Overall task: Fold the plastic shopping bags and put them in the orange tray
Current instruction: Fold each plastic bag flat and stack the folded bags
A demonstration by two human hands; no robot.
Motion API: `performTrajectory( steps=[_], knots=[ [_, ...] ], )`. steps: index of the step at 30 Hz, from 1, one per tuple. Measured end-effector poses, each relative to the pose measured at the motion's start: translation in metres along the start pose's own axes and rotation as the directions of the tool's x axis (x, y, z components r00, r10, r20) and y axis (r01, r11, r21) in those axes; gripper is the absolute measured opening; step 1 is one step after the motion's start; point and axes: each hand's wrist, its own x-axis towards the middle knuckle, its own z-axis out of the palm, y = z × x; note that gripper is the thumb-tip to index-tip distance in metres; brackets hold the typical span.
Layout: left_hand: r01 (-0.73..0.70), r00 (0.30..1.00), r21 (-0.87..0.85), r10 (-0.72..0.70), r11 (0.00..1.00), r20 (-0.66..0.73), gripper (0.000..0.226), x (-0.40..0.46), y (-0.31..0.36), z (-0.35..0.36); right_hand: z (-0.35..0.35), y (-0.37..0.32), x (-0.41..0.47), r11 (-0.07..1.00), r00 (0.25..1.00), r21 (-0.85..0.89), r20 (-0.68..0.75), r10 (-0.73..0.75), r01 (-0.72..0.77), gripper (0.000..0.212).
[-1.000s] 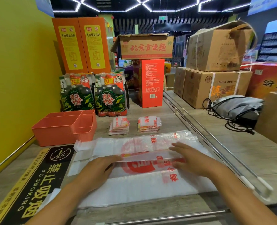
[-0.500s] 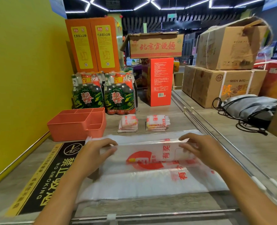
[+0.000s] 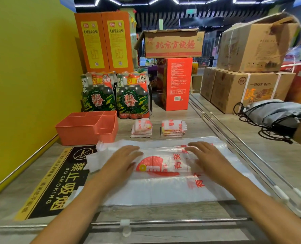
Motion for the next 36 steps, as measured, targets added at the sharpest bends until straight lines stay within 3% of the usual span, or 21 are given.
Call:
performTrajectory(
  steps=[4,7,11,22,24,26,27,29,31,33,36],
  knots=[
    [0.0,0.968,-0.034,0.009,0.999,0.252,0.054,-0.004,0.007,0.014,0.007,-0.008,-0.003,0.983,0.989,0.154,0.096,-0.113,0.097,0.045],
    [0.09,0.934,-0.081,-0.056,0.993,0.354,0.056,-0.006,0.011,0.011,0.006,-0.013,-0.004,0.976,0.964,0.212,0.248,-0.095,0.041,0.051],
    [0.138,0.923,-0.115,-0.085,0.984,0.374,0.058,-0.005,0.014,0.009,0.01,-0.016,-0.003,0.973,0.938,0.23,0.337,-0.082,0.002,0.065],
    [0.215,0.877,0.116,-0.244,0.97,0.414,0.065,-0.007,-0.001,0.01,0.019,-0.01,0.0,0.974,0.935,0.221,0.352,-0.042,-0.039,0.056],
    [0.23,0.884,0.168,-0.278,0.959,0.376,0.083,-0.006,-0.005,0.005,0.019,-0.01,0.0,0.975,0.938,0.218,0.345,-0.038,-0.04,0.055],
    [0.241,0.891,0.214,-0.303,0.947,0.339,0.123,-0.007,-0.013,-0.001,0.019,-0.01,0.0,0.975,0.938,0.218,0.347,-0.028,-0.051,0.055],
    [0.243,0.882,0.241,-0.317,0.94,0.349,0.132,-0.009,-0.017,-0.004,0.019,-0.011,0.0,0.974,0.937,0.22,0.35,-0.024,-0.057,0.055],
    [0.272,0.843,0.246,-0.353,0.931,0.405,0.124,-0.014,-0.023,-0.006,0.018,-0.011,-0.001,0.972,0.933,0.224,0.359,-0.022,-0.063,0.055],
    [0.307,0.818,0.215,-0.373,0.927,0.438,0.1,-0.018,-0.024,-0.007,0.017,-0.012,-0.001,0.974,0.932,0.221,0.362,-0.028,-0.057,0.055],
    [0.268,0.851,0.243,-0.347,0.932,0.393,0.081,-0.015,-0.024,-0.007,0.014,-0.014,-0.001,0.975,0.932,0.212,0.361,-0.023,-0.058,0.055],
    [0.111,0.919,0.233,-0.189,0.966,0.346,0.059,-0.007,-0.018,-0.006,0.011,-0.016,-0.001,0.977,0.933,0.204,0.359,-0.015,-0.063,0.057]
  ],
)
